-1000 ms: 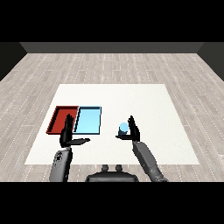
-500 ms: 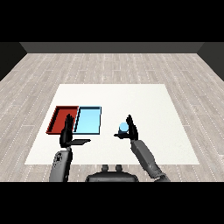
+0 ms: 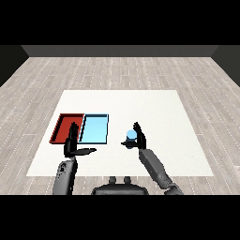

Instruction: Pick the blue can and put it in the blue box

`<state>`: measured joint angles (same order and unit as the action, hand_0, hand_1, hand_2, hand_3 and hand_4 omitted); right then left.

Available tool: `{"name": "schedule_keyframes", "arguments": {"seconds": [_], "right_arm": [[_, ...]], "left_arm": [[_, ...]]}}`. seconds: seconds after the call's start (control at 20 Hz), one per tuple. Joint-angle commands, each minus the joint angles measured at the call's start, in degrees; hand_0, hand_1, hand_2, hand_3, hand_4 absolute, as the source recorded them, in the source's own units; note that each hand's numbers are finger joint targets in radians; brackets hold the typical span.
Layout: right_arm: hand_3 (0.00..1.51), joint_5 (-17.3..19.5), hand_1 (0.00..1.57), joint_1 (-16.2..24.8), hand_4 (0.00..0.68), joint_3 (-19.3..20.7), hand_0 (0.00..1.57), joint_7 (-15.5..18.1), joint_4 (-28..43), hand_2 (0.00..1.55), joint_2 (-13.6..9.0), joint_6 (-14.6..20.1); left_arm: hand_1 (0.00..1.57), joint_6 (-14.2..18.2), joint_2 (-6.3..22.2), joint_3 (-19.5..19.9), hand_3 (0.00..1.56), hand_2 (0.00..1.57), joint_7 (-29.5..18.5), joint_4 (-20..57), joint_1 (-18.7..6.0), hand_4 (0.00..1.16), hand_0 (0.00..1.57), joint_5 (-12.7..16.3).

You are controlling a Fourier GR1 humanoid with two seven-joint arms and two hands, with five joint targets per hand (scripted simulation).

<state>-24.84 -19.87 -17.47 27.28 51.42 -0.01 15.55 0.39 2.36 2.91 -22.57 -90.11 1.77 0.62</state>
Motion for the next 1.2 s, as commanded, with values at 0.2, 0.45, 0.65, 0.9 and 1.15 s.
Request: {"name": "schedule_keyframes", "arguments": {"seconds": [0.2,0.45,0.65,0.9,1.15], "right_arm": [[1.45,1.6,1.47,0.1,0.543,-1.5,1.47,-4.0,-0.1,1.46,0.0,9.4],[1.42,5.1,1.46,2.4,0.523,-0.2,1.46,-4.8,4.5,1.45,-0.3,7.0],[1.32,5.8,1.46,0.6,0.448,-4.7,1.46,-5.6,8.4,1.47,0.0,12.9],[1.36,9.8,1.45,0.8,0.495,-9.4,1.45,-4.6,12.1,1.47,0.0,18.0],[1.36,5.9,1.46,-6.7,0.512,-8.0,1.46,-3.8,6.1,1.48,0.0,16.2]], "left_arm": [[0.0,0.0,-1.0,-1.2,0.0,0.0,0.9,-1.6,0.3,0.0,0.0,0.3],[0.0,-2.1,2.4,3.6,0.0,0.0,-2.5,5.5,-4.6,0.0,0.0,2.0],[0.0,0.4,-0.1,-0.8,0.0,0.0,0.9,-0.6,-1.0,0.0,0.0,-1.0],[0.0,0.1,-1.7,-3.0,0.0,0.0,-1.7,-0.3,1.6,0.0,0.0,-2.1],[0.0,1.8,-2.3,-6.0,0.0,0.0,3.0,-3.5,1.3,0.0,0.0,-3.5]]}}
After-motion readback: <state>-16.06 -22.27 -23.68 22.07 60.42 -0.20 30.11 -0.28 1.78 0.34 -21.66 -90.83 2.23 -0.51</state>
